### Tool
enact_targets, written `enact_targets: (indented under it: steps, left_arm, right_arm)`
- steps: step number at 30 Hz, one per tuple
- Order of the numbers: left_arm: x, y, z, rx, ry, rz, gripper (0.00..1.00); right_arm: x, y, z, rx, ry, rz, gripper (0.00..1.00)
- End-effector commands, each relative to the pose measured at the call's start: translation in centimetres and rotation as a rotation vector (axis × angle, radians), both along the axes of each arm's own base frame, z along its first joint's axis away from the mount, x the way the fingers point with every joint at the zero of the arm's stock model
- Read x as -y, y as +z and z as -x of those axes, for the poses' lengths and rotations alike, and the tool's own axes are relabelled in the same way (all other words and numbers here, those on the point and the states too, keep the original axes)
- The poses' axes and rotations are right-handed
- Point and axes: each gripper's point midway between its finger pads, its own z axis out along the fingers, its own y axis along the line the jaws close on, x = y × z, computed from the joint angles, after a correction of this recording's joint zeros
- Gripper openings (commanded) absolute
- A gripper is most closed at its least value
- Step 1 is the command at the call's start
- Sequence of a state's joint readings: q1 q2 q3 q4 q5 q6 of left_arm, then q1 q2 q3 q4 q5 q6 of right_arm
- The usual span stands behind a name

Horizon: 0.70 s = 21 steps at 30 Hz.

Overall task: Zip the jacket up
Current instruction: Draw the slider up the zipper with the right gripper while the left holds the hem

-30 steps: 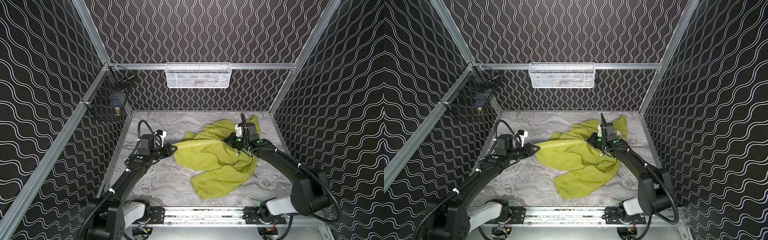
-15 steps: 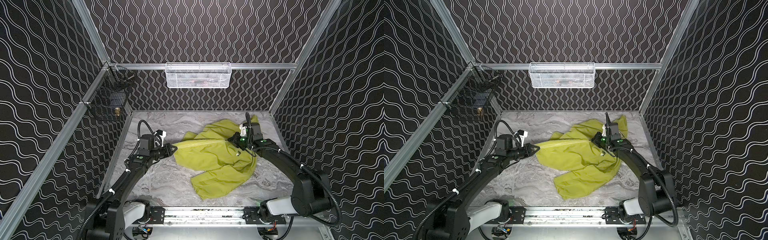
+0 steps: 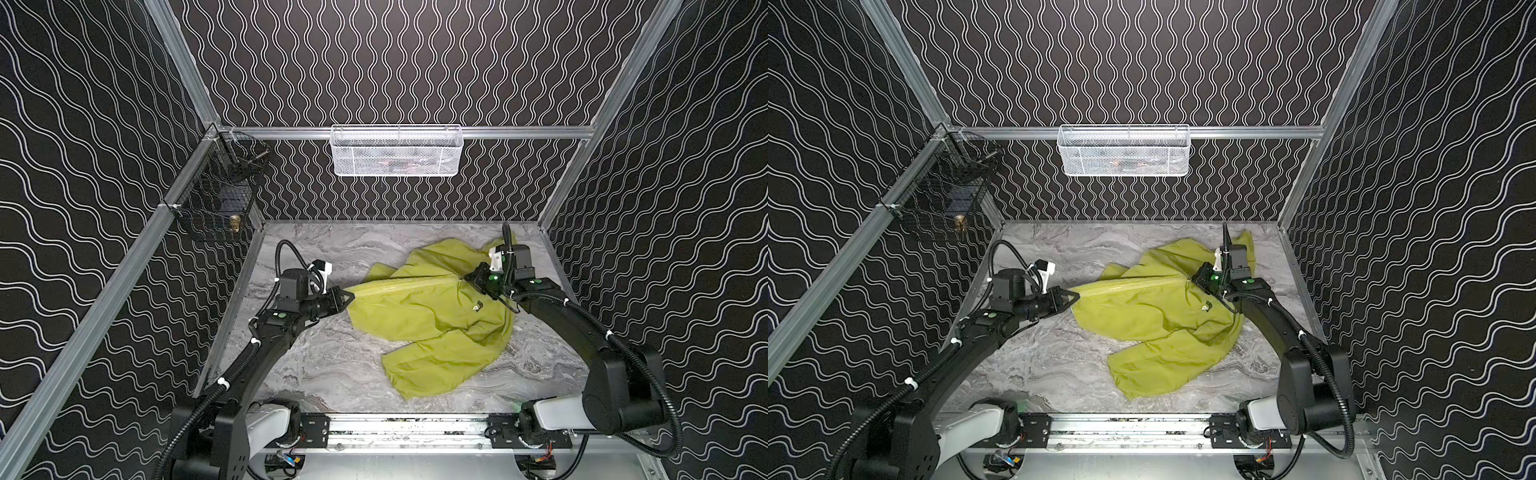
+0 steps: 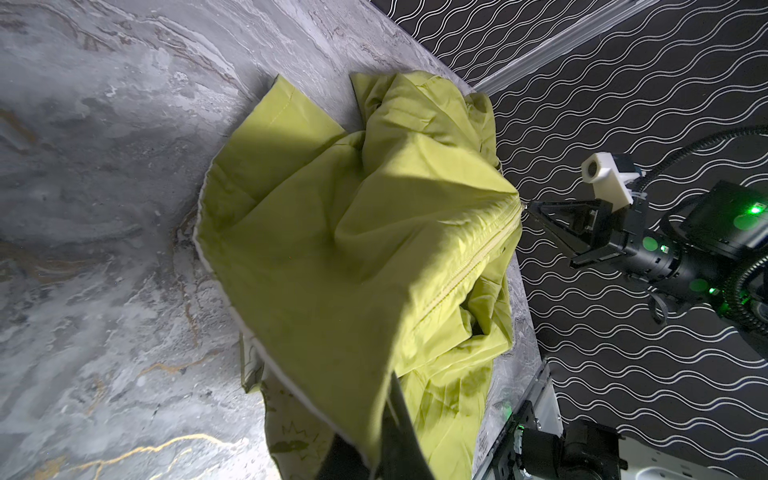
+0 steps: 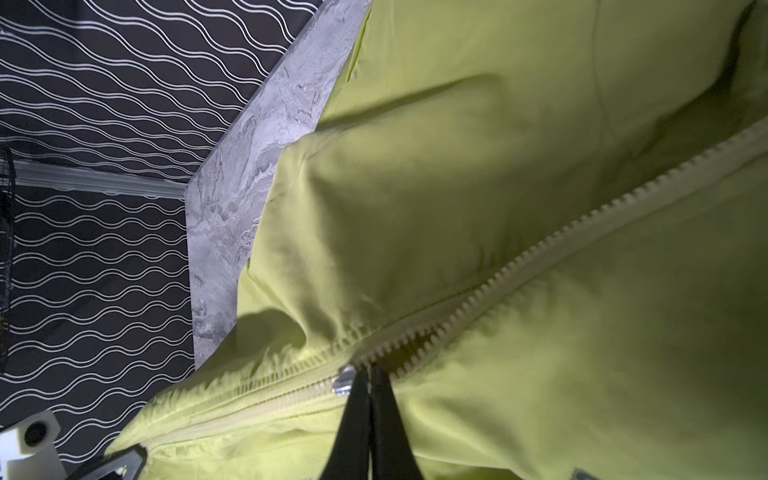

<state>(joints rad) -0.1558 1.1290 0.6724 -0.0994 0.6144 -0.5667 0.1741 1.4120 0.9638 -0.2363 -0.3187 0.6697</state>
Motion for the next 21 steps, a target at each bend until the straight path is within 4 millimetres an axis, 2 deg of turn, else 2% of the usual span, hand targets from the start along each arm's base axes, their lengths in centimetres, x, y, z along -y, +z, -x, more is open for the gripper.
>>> enact_targets:
  steps: [1, 21]
  left_arm:
    - [-0.3, 0.1, -0.3, 0.022, 0.006, -0.022, 0.00]
    - [-0.4, 0.0, -0.2, 0.024, 0.010, -0.030, 0.00]
  right_arm:
    - [1.0, -0.1, -0.1, 0.001, -0.025, 0.027, 0.00]
    - [5.4, -0.6, -0.7, -0.019, -0.130, 0.055, 0.00]
